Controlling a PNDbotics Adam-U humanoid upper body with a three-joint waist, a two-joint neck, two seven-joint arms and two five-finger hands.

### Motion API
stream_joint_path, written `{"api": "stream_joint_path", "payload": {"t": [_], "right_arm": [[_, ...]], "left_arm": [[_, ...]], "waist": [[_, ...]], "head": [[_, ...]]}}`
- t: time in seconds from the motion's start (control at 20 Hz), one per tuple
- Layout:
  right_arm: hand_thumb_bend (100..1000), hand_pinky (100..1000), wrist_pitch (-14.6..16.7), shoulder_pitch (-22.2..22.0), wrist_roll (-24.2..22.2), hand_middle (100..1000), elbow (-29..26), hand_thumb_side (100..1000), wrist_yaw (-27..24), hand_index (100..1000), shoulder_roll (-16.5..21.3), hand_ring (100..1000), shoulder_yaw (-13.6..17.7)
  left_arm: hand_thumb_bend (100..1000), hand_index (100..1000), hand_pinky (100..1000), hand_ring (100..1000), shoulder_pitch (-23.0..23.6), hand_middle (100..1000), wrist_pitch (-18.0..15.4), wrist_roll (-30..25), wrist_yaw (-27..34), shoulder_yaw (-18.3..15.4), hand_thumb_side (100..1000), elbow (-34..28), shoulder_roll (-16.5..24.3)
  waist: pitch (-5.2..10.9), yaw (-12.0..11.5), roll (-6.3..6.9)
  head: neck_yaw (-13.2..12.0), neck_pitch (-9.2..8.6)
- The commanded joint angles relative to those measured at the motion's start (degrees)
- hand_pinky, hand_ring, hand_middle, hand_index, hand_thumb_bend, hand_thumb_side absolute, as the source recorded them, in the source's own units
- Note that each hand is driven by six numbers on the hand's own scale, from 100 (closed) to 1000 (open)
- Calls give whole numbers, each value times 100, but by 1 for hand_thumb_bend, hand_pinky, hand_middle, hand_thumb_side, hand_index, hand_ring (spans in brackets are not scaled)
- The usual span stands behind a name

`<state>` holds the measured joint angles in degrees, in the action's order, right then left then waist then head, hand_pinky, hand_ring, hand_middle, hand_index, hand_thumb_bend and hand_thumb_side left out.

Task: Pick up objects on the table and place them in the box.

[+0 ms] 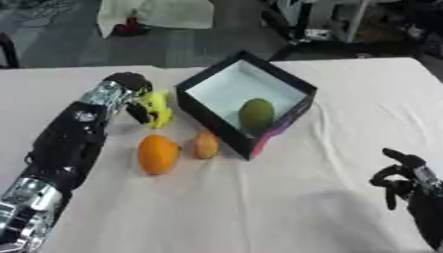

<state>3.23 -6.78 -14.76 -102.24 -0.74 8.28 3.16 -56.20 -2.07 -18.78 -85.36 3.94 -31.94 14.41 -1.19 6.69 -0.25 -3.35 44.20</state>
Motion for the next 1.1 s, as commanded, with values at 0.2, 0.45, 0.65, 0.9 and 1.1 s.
{"api": "stream_joint_path", "payload": {"t": [0.2, 0.45, 0.65, 0.9, 1.1], "right_arm": [[100, 738, 5, 40, 16, 508, -66, 1000, 5, 890, 30, 236, 31], [100, 738, 3, 22, 24, 507, -59, 1000, 5, 890, 38, 236, 37], [100, 738, -4, -1, 18, 508, -49, 1000, 10, 890, 49, 236, 28], [100, 738, -3, -18, 2, 508, -46, 1000, 16, 890, 56, 236, 8], [100, 737, 1, -9, -9, 508, -49, 1000, 4, 890, 56, 236, -2]], "left_arm": [[186, 499, 560, 327, -67, 330, -27, 528, -73, -9, 100, -151, 156], [172, 482, 577, 317, -447, 313, -122, 731, 131, 32, 100, -645, 529], [161, 485, 594, 314, -865, 306, -236, 707, 286, 58, 100, -1207, 824], [135, 483, 601, 311, -1141, 304, -421, 623, 721, 173, 100, -1690, 681], [146, 502, 614, 336, -1081, 330, -721, 395, 968, 507, 100, -1738, 137]], "waist": [[29, -6, -25], [54, -17, -18], [77, -47, -3], [94, -52, -6], [89, -17, -21]], "head": [[11, -9], [12, -9], [8, -9], [-12, -9], [-12, -9]]}}
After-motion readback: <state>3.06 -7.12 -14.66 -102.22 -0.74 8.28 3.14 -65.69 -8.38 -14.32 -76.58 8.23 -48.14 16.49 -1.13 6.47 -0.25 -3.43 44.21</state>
